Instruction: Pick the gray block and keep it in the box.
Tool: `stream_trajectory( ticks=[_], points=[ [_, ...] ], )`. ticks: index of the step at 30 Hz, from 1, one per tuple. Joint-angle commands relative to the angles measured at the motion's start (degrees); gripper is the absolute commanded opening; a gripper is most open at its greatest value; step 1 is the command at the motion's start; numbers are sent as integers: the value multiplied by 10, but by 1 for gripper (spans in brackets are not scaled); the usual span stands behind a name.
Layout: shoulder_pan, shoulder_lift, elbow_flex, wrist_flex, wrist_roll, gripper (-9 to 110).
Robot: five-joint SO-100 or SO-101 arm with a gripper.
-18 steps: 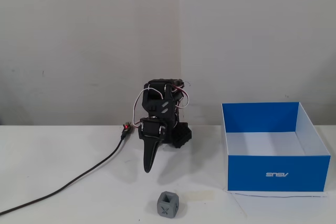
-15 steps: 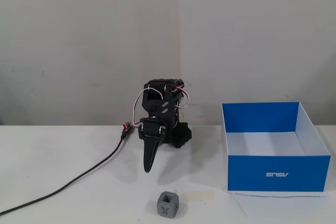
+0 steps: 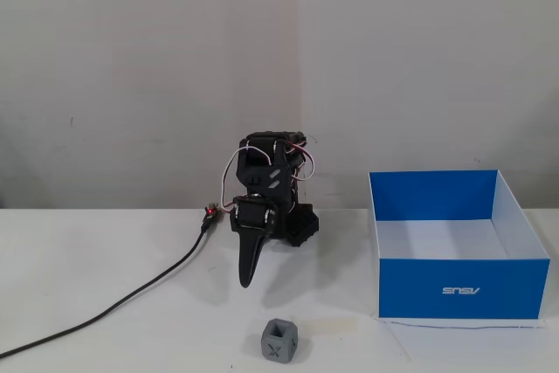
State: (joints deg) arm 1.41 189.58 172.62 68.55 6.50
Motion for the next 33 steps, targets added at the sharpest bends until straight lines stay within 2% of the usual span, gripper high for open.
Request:
stream_trajectory(
  ticks=[1,26,30,33],
  points=[
    [-1,69,4,1,4,0],
    [-1,69,4,1,2,0],
    [-40,69,4,-1,-21,0],
    [-31,69,4,-1,-16,0]
  ],
)
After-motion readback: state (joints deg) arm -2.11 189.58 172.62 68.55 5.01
